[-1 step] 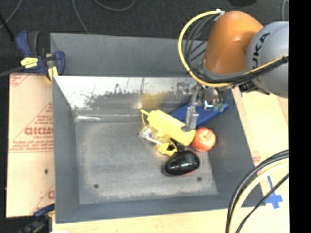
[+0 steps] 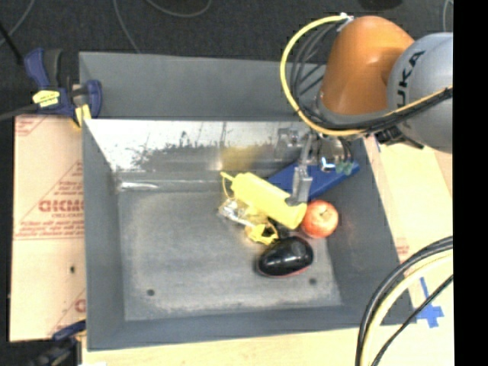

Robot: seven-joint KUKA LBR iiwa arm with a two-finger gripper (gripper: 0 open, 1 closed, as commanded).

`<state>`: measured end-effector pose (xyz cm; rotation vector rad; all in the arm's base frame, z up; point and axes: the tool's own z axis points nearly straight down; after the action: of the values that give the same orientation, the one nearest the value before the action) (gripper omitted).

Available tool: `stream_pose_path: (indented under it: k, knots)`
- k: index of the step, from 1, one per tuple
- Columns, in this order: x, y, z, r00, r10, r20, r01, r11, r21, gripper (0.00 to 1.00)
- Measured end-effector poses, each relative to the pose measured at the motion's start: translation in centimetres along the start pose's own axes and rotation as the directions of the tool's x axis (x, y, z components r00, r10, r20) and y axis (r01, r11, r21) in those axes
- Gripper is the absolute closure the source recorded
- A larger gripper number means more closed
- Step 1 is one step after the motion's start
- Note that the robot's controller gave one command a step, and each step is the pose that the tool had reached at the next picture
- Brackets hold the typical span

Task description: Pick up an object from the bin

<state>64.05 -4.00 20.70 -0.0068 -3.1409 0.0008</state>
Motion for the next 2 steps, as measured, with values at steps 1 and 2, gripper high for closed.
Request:
stream_pose_path:
  k: [1, 2]
  knots:
    - [-0.45, -0.08, -5.49, 0.998, -0.064, -0.001, 0.064, 0.998, 0.001, 0.00]
    - [-0.69, -0.68, -5.17, 0.972, -0.234, 0.017, 0.234, 0.972, 0.006, 0.00]
